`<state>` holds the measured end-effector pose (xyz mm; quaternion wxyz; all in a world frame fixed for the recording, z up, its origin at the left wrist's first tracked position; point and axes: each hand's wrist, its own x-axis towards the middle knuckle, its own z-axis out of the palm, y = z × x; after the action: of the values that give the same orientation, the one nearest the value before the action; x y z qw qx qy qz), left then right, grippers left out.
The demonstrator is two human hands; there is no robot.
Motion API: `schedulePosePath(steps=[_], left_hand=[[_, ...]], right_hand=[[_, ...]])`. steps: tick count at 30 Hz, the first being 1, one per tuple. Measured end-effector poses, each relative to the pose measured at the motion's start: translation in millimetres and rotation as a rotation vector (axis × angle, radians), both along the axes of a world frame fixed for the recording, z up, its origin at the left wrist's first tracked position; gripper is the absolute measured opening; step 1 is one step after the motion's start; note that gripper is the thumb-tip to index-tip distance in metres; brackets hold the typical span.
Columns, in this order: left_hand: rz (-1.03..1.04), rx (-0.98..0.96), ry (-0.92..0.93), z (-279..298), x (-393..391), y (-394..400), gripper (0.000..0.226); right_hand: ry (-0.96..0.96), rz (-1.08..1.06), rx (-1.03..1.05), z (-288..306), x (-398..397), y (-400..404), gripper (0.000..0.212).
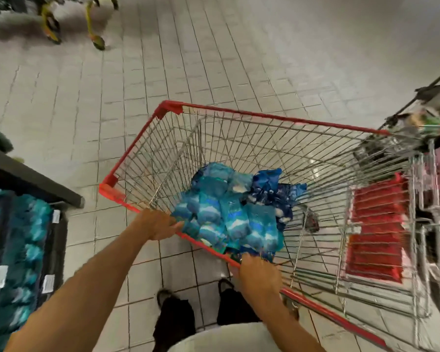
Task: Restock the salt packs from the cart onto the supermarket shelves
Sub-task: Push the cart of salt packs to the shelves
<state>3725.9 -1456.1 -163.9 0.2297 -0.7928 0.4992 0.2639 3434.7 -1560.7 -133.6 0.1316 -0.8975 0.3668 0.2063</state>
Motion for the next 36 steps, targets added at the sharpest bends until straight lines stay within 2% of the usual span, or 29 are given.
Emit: schedulePosePath(steps=[5, 7, 10, 14, 19, 26, 29, 31, 33, 36], left_hand=[[-0.097, -0.103, -0.041, -8.9, 39.1, 12.2, 0.086], [-0.073, -0.108, -0.06, -9.1, 44.1, 11.6, 0.089], [-0.041, -0.092, -0.069, -6.6, 50.6, 9.0, 0.082], [-0.009, -0.09, -0.066, -7.4, 46.7, 13.7, 0.076], [0.058, -0.116, -0.097, -6.8, 62.9, 41.6, 0.076], [0.174, -0.129, -0.076, -4.6, 80.7, 96.7, 0.068], [0.292, -0.202, -0.106, 4.0, 84.4, 121.1, 0.056], [0.467, -0.31, -0.127, 11.7, 86.3, 133.9, 0.054], [0.529, -0.455, -0.171, 15.5, 83.5, 143.2, 0.051], [0.57, -0.588, -0.114, 9.0, 82.7, 158.7, 0.051]], right_hand=[[0.032, -0.031, -0.139, -2.7, 37.6, 13.0, 0.06], [0.068, -0.003, -0.162, 3.0, 46.4, 9.6, 0.052], [0.117, 0.02, -0.177, 6.0, 56.3, 2.5, 0.043], [0.096, 0.057, -0.165, 3.1, 58.0, 3.6, 0.044], [0.06, 0.127, -0.201, 1.7, 84.0, 4.2, 0.059], [0.047, 0.259, -0.171, 5.5, 125.2, 17.9, 0.042], [0.046, 0.286, -0.162, 5.2, 147.7, 27.0, 0.045], [0.063, 0.289, -0.185, 6.7, 165.4, 35.3, 0.042], [0.083, 0.27, -0.198, 7.8, 182.7, 44.8, 0.035], [0.073, 0.278, -0.205, 10.9, 213.8, 60.8, 0.048]])
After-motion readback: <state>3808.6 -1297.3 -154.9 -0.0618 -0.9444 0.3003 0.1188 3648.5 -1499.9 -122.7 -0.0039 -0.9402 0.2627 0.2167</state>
